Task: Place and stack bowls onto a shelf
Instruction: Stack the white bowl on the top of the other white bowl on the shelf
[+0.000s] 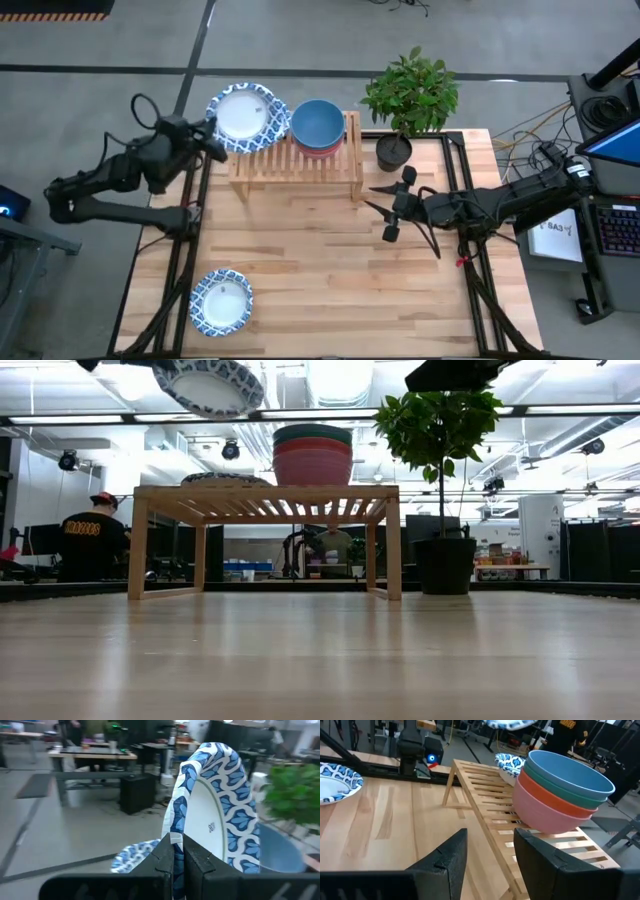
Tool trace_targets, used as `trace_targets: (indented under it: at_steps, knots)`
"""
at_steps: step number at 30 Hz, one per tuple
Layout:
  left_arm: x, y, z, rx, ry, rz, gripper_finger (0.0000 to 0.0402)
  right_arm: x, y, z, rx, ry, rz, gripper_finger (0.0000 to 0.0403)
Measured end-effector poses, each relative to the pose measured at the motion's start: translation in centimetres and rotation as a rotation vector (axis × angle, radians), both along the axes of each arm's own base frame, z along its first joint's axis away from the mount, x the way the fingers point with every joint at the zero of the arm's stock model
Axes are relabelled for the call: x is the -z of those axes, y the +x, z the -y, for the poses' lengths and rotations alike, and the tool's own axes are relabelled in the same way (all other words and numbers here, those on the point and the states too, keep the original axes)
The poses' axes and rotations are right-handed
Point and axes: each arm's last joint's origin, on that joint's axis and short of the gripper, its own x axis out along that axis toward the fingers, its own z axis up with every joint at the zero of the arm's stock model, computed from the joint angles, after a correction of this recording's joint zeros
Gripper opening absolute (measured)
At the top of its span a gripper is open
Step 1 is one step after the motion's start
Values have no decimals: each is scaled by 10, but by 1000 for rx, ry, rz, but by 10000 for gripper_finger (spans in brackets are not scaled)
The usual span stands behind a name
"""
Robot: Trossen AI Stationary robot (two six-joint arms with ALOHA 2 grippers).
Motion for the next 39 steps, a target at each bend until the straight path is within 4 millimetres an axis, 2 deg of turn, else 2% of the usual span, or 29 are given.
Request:
trace_targets:
  at_steps: [4, 11, 16, 22, 30, 39]
  knots:
    - [3, 4, -17, -15, -16, -47, 0, -1, 0, 0, 0, 4, 14, 152]
    - [8, 7, -59, -89, -70, -130, 0, -1, 0, 0, 4, 20, 19, 152]
    - [5, 3, -90, -1, -171, -97, 0, -1, 0, 0, 4, 20, 19, 151]
    - [9, 2, -119, -35, -320, -151, 0, -1, 0, 0, 4, 19, 16, 152]
    - [5, 11, -130, -27, -359, -189, 17, 0, 0, 0, 4, 18, 12, 152]
    - [11, 11, -129, -26, -371, -206, 73, 0, 0, 0, 4, 18, 12, 153]
